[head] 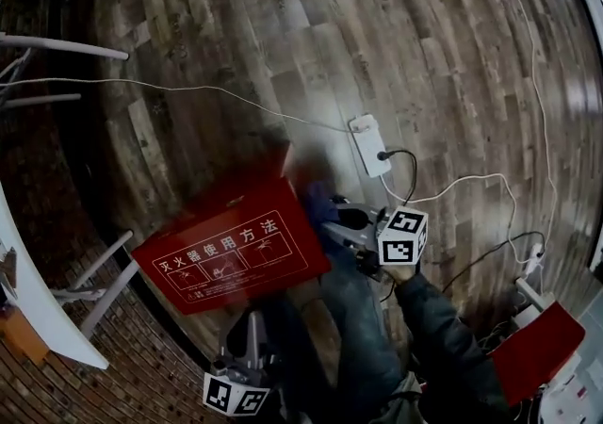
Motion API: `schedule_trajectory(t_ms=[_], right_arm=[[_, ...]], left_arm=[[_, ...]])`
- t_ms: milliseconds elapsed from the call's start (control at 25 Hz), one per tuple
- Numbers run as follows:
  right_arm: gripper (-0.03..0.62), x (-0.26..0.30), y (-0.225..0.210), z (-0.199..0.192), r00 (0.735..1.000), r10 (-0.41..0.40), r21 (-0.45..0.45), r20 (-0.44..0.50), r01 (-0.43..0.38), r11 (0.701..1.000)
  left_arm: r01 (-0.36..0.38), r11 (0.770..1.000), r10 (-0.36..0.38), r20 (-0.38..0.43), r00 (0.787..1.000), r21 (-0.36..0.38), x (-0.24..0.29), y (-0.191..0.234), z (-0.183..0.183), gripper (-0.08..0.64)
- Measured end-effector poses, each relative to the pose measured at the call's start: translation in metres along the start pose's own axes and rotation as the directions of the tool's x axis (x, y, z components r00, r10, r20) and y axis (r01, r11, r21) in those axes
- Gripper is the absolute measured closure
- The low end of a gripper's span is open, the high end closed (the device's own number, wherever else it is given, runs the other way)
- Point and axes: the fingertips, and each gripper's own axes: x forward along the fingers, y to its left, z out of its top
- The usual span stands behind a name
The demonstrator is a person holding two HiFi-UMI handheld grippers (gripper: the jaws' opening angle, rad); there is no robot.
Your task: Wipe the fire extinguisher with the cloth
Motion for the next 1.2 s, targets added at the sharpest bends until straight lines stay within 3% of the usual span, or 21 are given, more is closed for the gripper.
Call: schedule_trajectory(t_ms=[200,280,360,440,520,640,760,880,920,1040,1200], right_arm=[[0.507,0.027,-0.053,-0.004,0.994,0.061,0.115,0.096,-0.072,0.991],[0.506,0.034,-0.077,-0.011,0.994,0.036,0.154,0.1,-0.051,0.987],[0.508,0.04,-0.107,-0.026,0.998,-0.052,0.179,0.032,0.046,0.983],[0.51,0.045,-0.139,-0.047,0.977,-0.189,0.166,-0.097,0.203,0.965],[0.516,0.046,-0.147,-0.059,0.961,-0.223,0.191,-0.163,0.252,0.949],[0.52,0.037,-0.102,-0.046,0.993,-0.069,0.23,-0.1,0.091,0.969],[0.523,0.027,-0.046,-0.015,0.998,0.05,0.123,-0.031,-0.046,0.991],[0.522,0.039,-0.043,0.008,0.998,-0.008,-0.048,-0.056,0.006,0.999],[0.522,0.044,-0.051,0.012,0.998,-0.016,-0.065,-0.069,0.011,0.998],[0.52,0.052,-0.079,0.015,0.997,0.015,0.041,-0.069,-0.012,0.999],[0.52,0.061,-0.121,-0.004,0.995,-0.078,0.133,-0.056,0.085,0.987]], left_arm=[[-0.02,1.0,0.02,-0.024,1.0,0.024,0.001,0.014,-0.02,0.555],[-0.035,0.999,0.036,-0.03,0.999,0.025,0.002,0.02,-0.026,0.555],[-0.046,0.999,0.047,-0.034,0.998,0.016,0.003,0.026,-0.032,0.555],[-0.051,0.999,0.052,-0.036,0.998,0.01,0.006,0.028,-0.037,0.555],[-0.051,0.999,0.051,-0.042,0.998,0.002,0.008,0.025,-0.042,0.555],[-0.032,0.999,0.03,-0.049,0.998,-0.041,0.01,0.014,-0.05,0.555],[-0.006,0.997,0.001,-0.058,0.998,-0.076,0.01,0.004,-0.057,0.555],[0.012,0.996,-0.019,-0.07,0.997,-0.094,0.009,-0.002,-0.064,0.555],[0.015,0.995,-0.023,-0.074,0.997,-0.098,0.009,-0.004,-0.066,0.555],[0.008,0.994,-0.018,-0.088,0.996,-0.109,0.005,-0.003,-0.076,0.555],[-0.065,0.99,0.05,-0.116,0.992,-0.129,-0.004,0.015,-0.097,0.555]])
